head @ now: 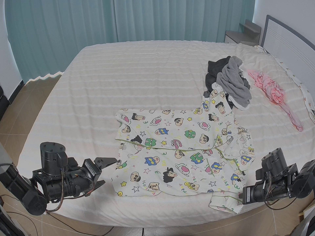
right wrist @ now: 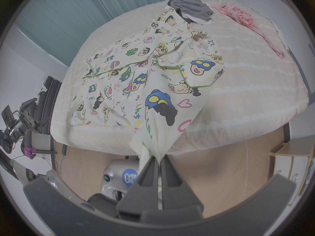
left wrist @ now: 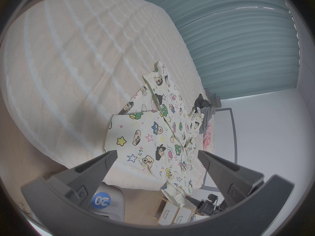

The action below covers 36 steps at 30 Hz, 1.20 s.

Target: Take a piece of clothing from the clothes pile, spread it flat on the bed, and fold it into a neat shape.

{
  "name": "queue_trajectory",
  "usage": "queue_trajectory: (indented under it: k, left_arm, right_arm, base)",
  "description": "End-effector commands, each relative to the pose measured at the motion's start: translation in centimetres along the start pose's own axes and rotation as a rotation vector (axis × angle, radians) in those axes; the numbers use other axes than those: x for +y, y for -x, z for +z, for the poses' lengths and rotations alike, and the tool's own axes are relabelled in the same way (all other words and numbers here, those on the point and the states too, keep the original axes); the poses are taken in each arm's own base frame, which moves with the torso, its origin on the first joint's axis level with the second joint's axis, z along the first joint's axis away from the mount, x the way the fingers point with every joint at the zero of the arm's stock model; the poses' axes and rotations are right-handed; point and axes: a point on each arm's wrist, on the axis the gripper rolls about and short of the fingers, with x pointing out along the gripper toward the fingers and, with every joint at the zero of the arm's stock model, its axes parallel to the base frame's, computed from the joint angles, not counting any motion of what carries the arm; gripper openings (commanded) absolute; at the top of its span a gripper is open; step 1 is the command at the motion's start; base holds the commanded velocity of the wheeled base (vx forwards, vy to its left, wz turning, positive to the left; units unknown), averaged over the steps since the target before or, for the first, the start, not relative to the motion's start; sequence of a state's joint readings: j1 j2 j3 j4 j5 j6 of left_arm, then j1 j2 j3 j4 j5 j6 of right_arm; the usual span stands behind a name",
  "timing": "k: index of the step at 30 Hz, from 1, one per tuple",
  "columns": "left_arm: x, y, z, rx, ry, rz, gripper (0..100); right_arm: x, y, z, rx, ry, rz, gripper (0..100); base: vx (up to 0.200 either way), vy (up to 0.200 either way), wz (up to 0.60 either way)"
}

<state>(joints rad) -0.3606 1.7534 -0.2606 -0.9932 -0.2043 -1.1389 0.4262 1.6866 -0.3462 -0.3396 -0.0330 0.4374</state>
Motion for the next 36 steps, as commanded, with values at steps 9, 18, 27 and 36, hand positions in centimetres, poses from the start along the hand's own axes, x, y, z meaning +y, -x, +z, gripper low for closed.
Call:
queue_trajectory:
  k: [9, 18, 27, 36]
  left_arm:
    - [0.0, 0.0, 0.0, 0.0, 0.001, 0.001, 100]
    - [0.0, 0.0, 0.0, 0.0, 0.001, 0.001, 100]
    - [0.1, -0.1, 0.0, 0.001, 0.002, 0.003, 100]
    - [0.1, 0.0, 0.0, 0.0, 0.002, 0.004, 100]
  right_arm:
    - [2.1, 5.3, 4.6, -0.087, 0.141, 0.015, 0]
    - [4.2, 4.7, 1.7, 0.085, 0.297, 0.018, 0]
    - [4.1, 3.7, 0.6, 0.142, 0.306, 0.001, 100]
    - [-0.1, 2.5, 1.4, 0.113, 0.089, -0.06, 100]
  base:
    - [0.0, 0.0, 0.0]
    - [0.0, 0.0, 0.0]
    - [0.0, 0.0, 0.0]
    - [0.0, 0.0, 0.0]
